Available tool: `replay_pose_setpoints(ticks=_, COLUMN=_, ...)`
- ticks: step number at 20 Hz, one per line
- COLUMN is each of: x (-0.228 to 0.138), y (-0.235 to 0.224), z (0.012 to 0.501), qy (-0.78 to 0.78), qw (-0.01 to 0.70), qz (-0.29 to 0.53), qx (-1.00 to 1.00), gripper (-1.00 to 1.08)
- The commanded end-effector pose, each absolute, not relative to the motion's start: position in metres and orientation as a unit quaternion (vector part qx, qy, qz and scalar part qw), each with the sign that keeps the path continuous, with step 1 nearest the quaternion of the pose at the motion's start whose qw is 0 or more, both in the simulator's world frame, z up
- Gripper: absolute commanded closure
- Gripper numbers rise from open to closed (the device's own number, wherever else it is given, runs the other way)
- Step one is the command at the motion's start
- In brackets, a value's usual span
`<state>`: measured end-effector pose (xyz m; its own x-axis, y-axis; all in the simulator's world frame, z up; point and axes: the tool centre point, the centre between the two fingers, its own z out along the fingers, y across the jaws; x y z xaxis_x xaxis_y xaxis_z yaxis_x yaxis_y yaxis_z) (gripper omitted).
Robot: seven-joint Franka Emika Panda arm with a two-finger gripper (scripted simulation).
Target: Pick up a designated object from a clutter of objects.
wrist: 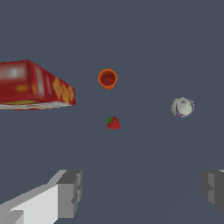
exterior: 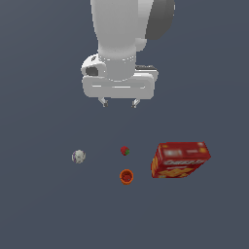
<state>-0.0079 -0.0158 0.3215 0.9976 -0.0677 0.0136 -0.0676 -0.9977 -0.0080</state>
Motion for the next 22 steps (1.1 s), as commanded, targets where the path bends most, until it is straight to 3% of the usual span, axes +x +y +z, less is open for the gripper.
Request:
replay_pose_setpoints(ticks=1, x=-0.008, y=-0.016, z=0.322, qy=0.034, qw=0.004, qz=-0.007, qx=-0.999, gripper=-0.92)
replay_pose_setpoints(ticks=22, x=0.002, y=-0.037, z=0.319, qy=0.082, qw=0.022, qz=-0.016, qx=-0.996, gripper=-0.92)
